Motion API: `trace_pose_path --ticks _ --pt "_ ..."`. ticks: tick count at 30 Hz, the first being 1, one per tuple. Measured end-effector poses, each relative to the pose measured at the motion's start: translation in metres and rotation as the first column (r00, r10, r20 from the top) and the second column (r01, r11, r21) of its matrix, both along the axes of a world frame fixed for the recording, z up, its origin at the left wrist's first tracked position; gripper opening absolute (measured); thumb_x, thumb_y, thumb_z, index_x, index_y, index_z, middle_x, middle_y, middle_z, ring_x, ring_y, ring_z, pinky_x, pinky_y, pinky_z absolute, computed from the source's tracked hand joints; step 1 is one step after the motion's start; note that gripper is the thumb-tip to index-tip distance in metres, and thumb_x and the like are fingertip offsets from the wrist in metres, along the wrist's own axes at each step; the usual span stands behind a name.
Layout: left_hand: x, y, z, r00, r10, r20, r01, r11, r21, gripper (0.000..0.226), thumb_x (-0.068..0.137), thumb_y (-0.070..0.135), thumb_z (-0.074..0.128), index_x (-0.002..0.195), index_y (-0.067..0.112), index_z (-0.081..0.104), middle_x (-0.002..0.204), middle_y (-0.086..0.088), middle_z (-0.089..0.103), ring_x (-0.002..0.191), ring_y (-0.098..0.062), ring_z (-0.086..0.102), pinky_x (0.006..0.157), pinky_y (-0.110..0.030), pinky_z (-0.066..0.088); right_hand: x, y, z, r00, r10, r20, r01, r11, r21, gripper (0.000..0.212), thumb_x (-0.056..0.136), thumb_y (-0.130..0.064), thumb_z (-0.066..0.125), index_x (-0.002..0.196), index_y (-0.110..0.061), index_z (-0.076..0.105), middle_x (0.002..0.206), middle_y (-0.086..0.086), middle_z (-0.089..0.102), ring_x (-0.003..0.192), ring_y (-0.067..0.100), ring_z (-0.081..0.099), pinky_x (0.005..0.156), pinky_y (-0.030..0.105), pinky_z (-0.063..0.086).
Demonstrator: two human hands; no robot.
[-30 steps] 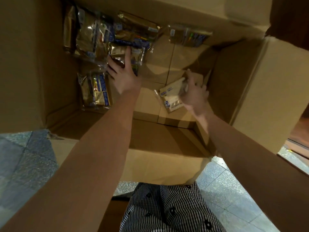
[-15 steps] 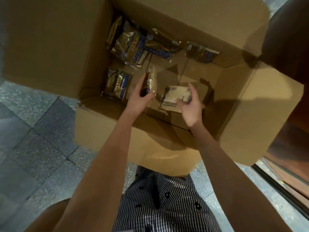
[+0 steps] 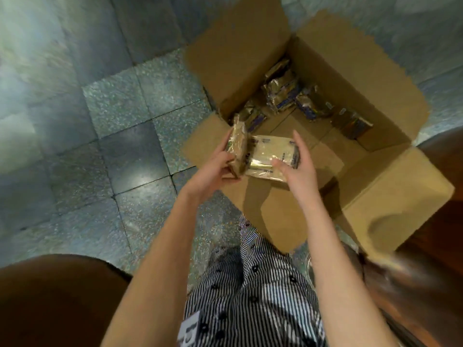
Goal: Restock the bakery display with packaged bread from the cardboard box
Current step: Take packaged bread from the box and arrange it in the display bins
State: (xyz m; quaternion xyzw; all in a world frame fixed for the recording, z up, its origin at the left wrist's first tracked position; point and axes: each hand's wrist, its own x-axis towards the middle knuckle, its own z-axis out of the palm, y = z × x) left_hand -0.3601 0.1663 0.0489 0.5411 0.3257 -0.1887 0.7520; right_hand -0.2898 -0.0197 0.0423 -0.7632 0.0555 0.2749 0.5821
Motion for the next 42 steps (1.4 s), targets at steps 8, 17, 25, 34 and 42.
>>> trace_pose_path --ticks 8,17,25,34,42 --pt "-0.173 0.035 0.064 0.933 0.328 0.144 -0.345 0.932 0.109 0.06 0.1 0.018 0.047 0.149 0.046 0.026 0.121 0.011 0.067 0.094 -0.004 0.066 0.09 -0.031 0.048 -0.119 0.061 0.065 0.94 0.327 0.101 -0.334 0.941 0.06 0.074 0.087 -0.01 0.072 0.146 -0.038 0.037 0.153 -0.005 0.039 0.137 0.012 0.039 0.112 0.029 0.033" --pt "-0.363 0.041 0.115 0.604 0.749 0.273 -0.797 0.562 0.221 0.07 0.098 0.001 0.048 0.146 0.048 0.029 0.098 0.001 0.073 0.078 -0.012 0.072 0.064 -0.025 0.057 -0.242 0.15 0.119 0.627 0.75 0.211 -0.771 0.636 0.029 0.074 0.086 -0.007 0.072 0.148 -0.027 0.039 0.151 -0.008 0.038 0.134 0.006 0.037 0.11 0.024 0.031" --pt "-0.471 0.012 0.135 0.158 0.933 0.323 -0.951 0.056 0.304 0.067 0.098 0.002 0.039 0.147 0.046 0.028 0.097 0.016 0.072 0.109 -0.033 0.066 0.093 -0.05 0.054 -0.329 0.223 0.145 0.234 0.931 0.281 -0.972 0.233 0.037 0.076 0.082 -0.001 0.073 0.146 -0.025 0.041 0.135 -0.005 0.05 0.121 0.008 0.05 0.101 0.018 0.037" --pt "-0.558 -0.076 0.137 -0.473 0.799 0.371 -0.746 -0.587 0.314 0.067 0.095 0.0 0.034 0.146 0.044 0.031 0.144 0.004 0.048 0.118 -0.018 0.059 0.076 -0.026 0.056 -0.442 0.232 0.153 -0.161 0.944 0.288 -0.972 -0.202 0.117 0.072 0.088 0.005 0.064 0.15 -0.015 0.033 0.139 0.0 0.043 0.105 -0.003 0.052 0.076 -0.003 0.04" --pt "-0.604 -0.187 0.127 -0.806 0.463 0.367 -0.393 -0.884 0.253 0.057 0.08 0.031 0.063 0.128 0.056 0.047 0.142 0.008 0.053 0.123 -0.02 0.058 0.101 -0.046 0.049 -0.539 0.194 0.145 -0.423 0.859 0.289 -0.875 -0.47 0.116 0.076 0.086 -0.005 0.07 0.149 -0.024 0.032 0.142 -0.001 0.042 0.126 0.013 0.048 0.084 0.007 0.047"
